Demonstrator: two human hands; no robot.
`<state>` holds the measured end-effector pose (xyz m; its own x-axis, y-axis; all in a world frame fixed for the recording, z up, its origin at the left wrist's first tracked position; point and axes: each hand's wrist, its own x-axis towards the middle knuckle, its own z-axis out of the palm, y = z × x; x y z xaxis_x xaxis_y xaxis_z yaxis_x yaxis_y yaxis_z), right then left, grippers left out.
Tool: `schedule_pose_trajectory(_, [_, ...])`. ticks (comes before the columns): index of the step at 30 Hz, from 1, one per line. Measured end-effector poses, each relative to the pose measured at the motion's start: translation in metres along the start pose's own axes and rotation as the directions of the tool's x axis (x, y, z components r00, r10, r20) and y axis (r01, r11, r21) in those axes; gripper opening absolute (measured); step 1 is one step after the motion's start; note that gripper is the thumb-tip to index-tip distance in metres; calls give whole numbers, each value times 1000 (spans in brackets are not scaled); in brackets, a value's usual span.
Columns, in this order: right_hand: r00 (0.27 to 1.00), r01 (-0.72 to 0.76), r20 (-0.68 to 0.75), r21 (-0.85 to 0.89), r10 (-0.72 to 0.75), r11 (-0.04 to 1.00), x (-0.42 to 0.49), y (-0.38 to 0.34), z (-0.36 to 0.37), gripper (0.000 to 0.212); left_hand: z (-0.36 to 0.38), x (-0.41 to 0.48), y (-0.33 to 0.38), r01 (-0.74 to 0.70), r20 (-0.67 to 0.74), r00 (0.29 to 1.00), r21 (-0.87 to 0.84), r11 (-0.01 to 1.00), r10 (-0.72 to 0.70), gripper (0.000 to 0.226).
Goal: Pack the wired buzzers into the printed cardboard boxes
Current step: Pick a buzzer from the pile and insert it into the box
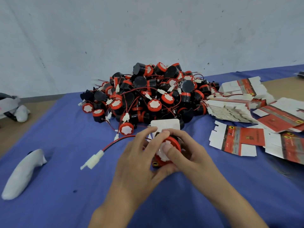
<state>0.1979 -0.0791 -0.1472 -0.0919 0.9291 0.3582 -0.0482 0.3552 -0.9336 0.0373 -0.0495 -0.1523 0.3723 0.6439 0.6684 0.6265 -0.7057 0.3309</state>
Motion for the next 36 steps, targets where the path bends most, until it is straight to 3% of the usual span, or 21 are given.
schedule_pose_trajectory(6, [997,-73,1,-82,73,994,-4,2,-12,20,3,-2,-2,53,113,992,-5,999,-52,81])
schedule_pose_trajectory(12, [995,-100,4,-181,103,978,-3,3,-21,24,6,-3,-1,-74,72,995,70,995,69,82])
schedule_pose_trajectory(18, [992,-76,63,-403,110,912,-4,2,-26,52,11,-1,0,-149,88,986,83,985,142,81])
schedule_pose_trajectory(21, [995,-29,64,-497,71,867,-3,2,-24,41,11,0,2,-159,56,987,123,980,153,80])
schedule_pose_trajectory(27, [1000,4,-12,-416,-10,909,-3,4,-21,32,8,3,8,-124,30,992,104,987,121,67])
schedule_pose_trajectory(36, [975,71,-167,-383,-145,921,-2,3,-11,32,10,-2,10,24,19,1000,-69,997,-23,54])
